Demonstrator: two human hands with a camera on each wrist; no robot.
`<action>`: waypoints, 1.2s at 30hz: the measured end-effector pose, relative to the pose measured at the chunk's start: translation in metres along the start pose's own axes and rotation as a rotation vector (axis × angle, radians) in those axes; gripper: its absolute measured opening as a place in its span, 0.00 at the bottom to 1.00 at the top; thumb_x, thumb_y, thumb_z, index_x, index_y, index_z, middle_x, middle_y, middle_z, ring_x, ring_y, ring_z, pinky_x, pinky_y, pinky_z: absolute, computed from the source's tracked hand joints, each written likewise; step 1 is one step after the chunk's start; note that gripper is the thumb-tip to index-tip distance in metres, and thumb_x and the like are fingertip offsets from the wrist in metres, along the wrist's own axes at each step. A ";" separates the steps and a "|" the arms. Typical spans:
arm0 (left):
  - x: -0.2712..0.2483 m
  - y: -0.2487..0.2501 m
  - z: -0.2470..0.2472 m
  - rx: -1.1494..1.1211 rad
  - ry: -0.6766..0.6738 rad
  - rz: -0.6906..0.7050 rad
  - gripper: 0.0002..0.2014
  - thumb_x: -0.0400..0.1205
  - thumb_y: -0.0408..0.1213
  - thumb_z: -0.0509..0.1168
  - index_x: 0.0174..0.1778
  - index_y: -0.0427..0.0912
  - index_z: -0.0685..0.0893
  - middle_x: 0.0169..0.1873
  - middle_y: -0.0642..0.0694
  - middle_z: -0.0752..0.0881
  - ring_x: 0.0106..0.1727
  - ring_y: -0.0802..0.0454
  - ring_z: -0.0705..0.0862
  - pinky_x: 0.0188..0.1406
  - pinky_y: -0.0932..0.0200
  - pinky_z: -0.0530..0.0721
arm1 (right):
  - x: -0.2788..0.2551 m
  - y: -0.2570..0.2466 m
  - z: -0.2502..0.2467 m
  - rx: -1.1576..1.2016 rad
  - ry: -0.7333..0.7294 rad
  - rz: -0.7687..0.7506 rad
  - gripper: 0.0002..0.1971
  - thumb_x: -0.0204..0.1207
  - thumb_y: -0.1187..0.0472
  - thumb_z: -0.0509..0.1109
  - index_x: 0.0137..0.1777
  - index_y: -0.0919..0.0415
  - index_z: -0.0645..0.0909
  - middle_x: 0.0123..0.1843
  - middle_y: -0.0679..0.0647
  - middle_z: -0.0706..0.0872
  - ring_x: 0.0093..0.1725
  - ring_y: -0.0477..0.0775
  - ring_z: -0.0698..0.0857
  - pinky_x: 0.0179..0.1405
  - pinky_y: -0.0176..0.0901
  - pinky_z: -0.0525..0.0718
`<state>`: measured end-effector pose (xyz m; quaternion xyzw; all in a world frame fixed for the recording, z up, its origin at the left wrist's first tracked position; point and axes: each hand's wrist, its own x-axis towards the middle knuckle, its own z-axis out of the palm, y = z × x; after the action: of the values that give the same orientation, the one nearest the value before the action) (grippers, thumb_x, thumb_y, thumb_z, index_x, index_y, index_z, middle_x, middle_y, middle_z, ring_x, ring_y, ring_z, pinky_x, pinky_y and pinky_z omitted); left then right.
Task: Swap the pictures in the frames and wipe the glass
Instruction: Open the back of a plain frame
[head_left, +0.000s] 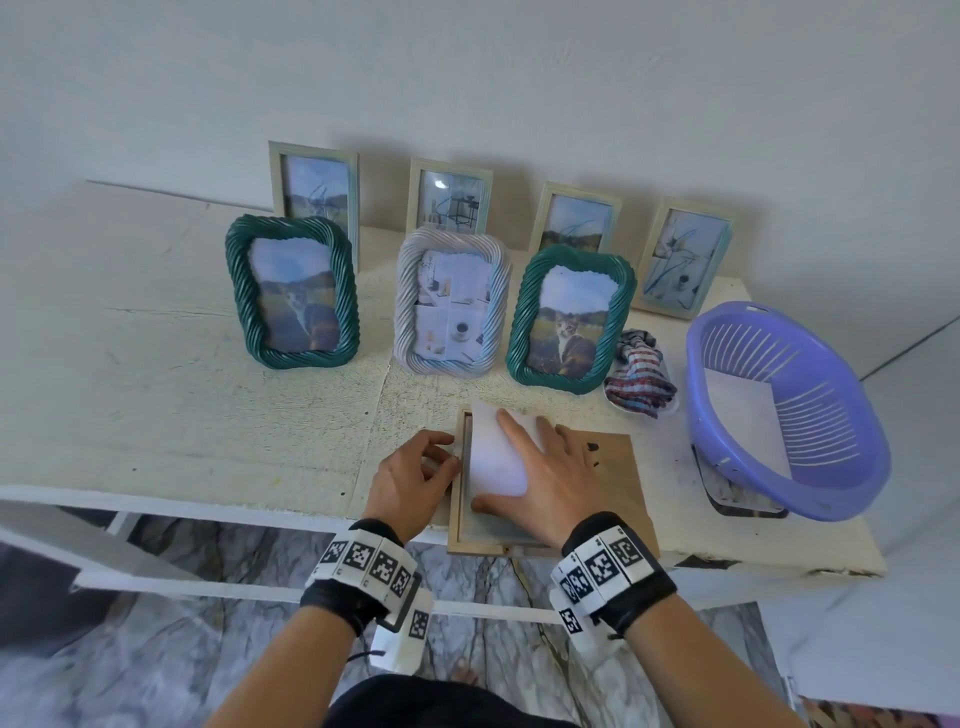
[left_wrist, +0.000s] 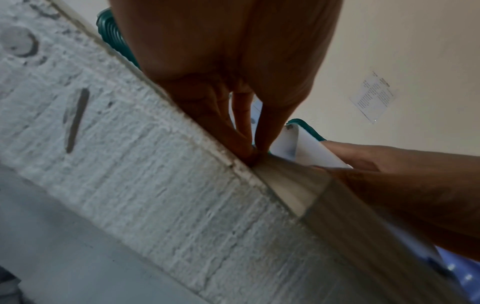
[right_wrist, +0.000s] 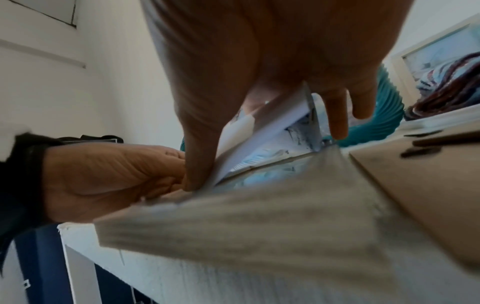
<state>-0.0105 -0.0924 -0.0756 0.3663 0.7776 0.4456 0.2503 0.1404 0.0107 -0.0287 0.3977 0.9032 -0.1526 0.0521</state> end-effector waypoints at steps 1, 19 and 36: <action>0.000 0.002 -0.001 -0.034 0.018 0.009 0.09 0.82 0.44 0.68 0.57 0.49 0.84 0.43 0.53 0.88 0.40 0.59 0.86 0.41 0.50 0.89 | -0.004 0.000 -0.002 0.019 0.020 0.007 0.54 0.61 0.24 0.68 0.82 0.35 0.41 0.85 0.60 0.53 0.81 0.66 0.55 0.78 0.60 0.58; -0.011 0.049 -0.012 -0.375 -0.265 0.025 0.20 0.79 0.61 0.64 0.54 0.50 0.88 0.52 0.56 0.88 0.55 0.59 0.86 0.53 0.47 0.89 | -0.056 -0.021 -0.029 1.229 0.337 -0.070 0.36 0.79 0.72 0.67 0.81 0.49 0.57 0.42 0.47 0.89 0.39 0.45 0.86 0.45 0.29 0.81; 0.002 0.103 0.088 -0.204 -0.219 0.092 0.26 0.81 0.43 0.70 0.74 0.51 0.70 0.64 0.52 0.82 0.59 0.56 0.83 0.61 0.49 0.83 | -0.104 0.134 -0.002 1.412 0.330 0.363 0.09 0.78 0.75 0.66 0.55 0.67 0.82 0.32 0.63 0.84 0.28 0.56 0.78 0.27 0.45 0.79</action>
<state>0.0874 -0.0116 -0.0275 0.4208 0.6786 0.4906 0.3489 0.3096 0.0240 -0.0360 0.4970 0.5066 -0.6238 -0.3274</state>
